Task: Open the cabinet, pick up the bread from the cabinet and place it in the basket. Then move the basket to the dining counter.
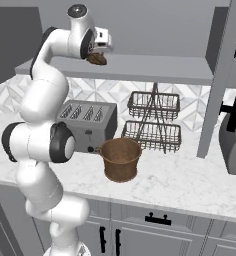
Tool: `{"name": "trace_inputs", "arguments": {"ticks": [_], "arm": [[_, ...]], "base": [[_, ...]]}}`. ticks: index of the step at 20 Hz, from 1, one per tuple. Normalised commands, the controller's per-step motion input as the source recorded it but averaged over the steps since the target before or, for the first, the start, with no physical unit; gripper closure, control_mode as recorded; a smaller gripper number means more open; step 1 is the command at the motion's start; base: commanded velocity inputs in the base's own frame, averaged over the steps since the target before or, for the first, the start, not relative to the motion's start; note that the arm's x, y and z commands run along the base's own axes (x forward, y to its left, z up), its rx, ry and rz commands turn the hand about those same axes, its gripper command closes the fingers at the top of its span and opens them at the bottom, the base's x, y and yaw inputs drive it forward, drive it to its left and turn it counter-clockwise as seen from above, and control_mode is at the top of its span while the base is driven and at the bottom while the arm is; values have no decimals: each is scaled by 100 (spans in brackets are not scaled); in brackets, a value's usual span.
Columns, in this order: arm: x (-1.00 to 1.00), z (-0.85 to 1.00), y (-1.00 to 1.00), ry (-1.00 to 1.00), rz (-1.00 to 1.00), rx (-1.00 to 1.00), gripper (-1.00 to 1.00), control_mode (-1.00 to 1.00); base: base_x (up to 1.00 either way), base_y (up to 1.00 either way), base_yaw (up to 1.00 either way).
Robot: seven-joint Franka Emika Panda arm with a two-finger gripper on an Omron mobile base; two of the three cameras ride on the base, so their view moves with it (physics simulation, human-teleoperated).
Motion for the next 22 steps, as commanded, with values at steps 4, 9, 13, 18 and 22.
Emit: {"name": "trace_inputs", "arguments": {"ticks": [4, 9, 13, 18, 22], "arm": [[-100, 0, -63, 1, 0, 0, 100, -100], [-100, -2, -47, -3, 0, 0, 100, -100], [-100, -14, -42, -11, -2, 0, 100, -100], [-100, -5, -41, -6, -5, 1, 100, -100], [-100, -24, -20, -2, -9, 3, 100, -100]], "base": [[0, 0, 0], [0, 0, 0], [0, 0, 0], [0, 0, 0], [0, 0, 0]]}}
